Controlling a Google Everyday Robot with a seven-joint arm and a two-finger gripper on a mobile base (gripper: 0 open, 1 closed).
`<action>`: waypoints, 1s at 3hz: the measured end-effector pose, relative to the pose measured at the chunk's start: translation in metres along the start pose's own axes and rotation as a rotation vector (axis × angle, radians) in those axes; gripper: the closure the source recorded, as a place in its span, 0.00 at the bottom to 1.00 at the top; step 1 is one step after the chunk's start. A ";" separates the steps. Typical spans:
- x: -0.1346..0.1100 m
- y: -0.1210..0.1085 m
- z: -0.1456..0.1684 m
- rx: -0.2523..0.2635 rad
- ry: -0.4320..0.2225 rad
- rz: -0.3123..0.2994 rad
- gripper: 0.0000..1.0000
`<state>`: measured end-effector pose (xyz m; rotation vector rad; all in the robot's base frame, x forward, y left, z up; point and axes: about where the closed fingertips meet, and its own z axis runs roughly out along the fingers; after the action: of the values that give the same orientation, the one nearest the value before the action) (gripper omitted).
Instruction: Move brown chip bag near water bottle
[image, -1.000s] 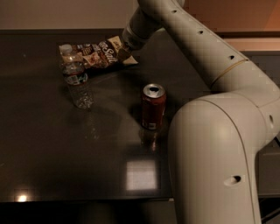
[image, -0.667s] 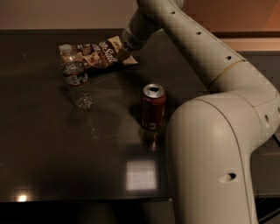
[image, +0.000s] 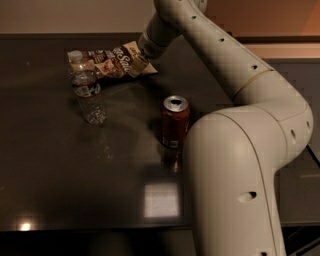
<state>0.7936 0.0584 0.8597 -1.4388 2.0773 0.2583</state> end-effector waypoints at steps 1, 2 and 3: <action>0.000 0.001 0.007 -0.016 0.013 0.011 0.00; 0.000 0.002 0.015 -0.032 0.025 0.017 0.00; 0.001 0.002 0.025 -0.049 0.038 0.026 0.00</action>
Offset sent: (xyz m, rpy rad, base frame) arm 0.0114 0.0087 -0.0101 -0.0117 0.0571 -0.0026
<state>0.8006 0.0701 0.8385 -1.4564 2.1352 0.2958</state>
